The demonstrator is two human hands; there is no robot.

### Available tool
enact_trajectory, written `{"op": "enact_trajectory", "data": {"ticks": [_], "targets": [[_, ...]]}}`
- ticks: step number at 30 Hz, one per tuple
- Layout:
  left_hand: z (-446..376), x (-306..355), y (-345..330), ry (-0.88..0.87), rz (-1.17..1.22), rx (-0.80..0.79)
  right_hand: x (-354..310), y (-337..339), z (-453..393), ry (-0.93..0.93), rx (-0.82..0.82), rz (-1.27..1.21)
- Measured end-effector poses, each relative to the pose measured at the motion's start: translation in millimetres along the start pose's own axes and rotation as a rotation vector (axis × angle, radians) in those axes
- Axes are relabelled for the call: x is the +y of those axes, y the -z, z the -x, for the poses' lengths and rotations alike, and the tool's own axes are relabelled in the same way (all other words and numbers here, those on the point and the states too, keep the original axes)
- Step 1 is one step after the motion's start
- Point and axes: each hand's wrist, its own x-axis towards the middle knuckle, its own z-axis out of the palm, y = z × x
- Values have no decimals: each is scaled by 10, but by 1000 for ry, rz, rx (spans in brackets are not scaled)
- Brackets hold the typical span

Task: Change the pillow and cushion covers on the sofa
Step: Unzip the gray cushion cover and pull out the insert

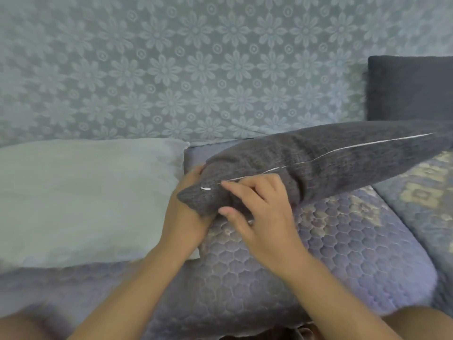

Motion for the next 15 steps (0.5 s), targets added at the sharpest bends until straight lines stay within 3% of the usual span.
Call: {"op": "enact_trajectory", "data": {"ticks": [2,3,5,8,15], "targets": [[77,-45,57,26,21,117,-150,-168,-128,-8,-10,3],[159,-27,102,121,110,186,-187,-224,-191,-1,5,0],[370,65,176,302,394,284,-214,-296,-289,35,0,1],[567,205,252,378,724,326,-231,-358,-234,9,-26,-14],[601,249,324,316,425,291,-327,-421,64,-67,44,14]]}}
